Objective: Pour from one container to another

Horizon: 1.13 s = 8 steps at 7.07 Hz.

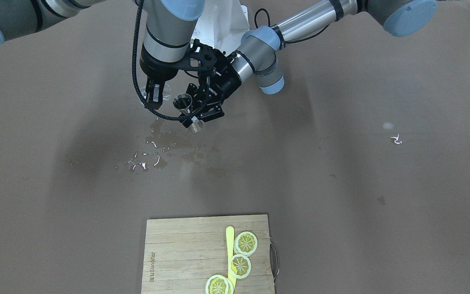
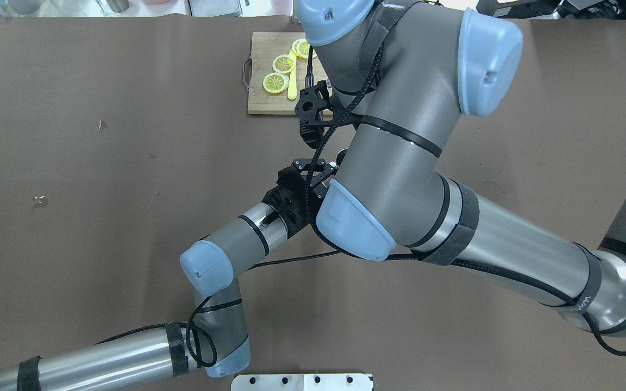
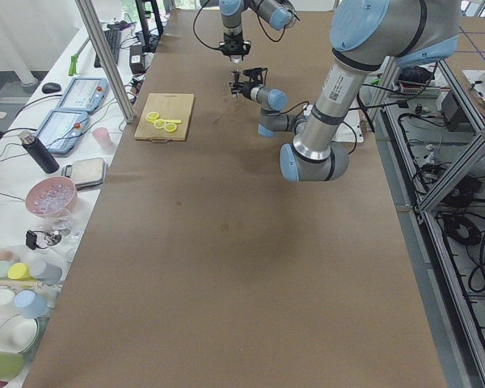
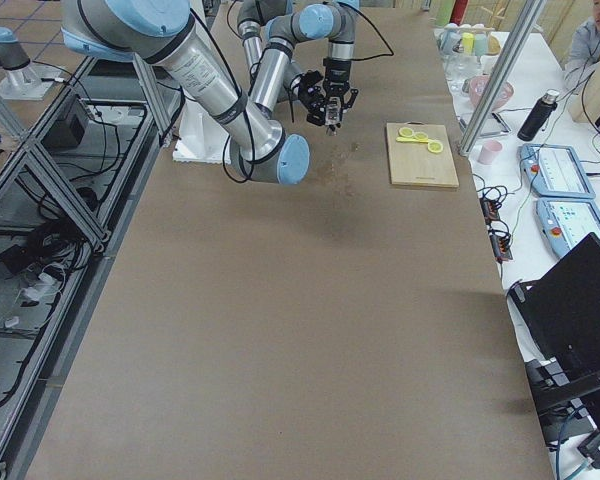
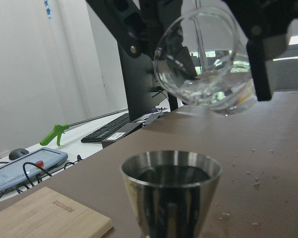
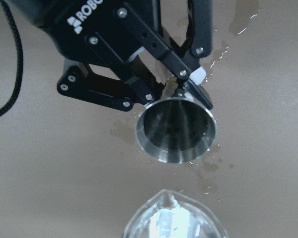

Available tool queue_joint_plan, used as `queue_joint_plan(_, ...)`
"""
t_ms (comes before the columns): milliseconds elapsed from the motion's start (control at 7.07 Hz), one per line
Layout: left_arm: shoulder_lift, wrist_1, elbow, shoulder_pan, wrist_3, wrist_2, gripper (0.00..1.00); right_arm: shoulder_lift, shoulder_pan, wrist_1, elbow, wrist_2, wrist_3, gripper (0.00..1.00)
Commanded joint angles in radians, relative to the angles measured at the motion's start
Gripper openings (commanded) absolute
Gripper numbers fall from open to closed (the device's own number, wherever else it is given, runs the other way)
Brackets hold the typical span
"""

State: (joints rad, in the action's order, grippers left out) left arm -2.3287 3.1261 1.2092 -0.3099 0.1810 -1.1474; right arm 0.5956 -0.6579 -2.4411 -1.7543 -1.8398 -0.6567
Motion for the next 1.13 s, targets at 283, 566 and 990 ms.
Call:
queue_joint_plan(283, 0.000, 0.000, 0.001, 0.000, 0.000, 0.000, 0.00, -0.071, 0.011, -0.021, 0.100, 0.016, -0.014, 0.00)
queue_joint_plan(566, 0.000, 0.000, 0.001, 0.000, 0.000, 0.000, 0.00, -0.080, 0.011, -0.032, 0.117, 0.027, -0.015, 0.00)
queue_joint_plan(990, 0.000, 0.000, 0.000, 0.000, 0.000, 0.000, 0.00, -0.083, 0.014, -0.062, 0.117, 0.072, -0.078, 0.00)
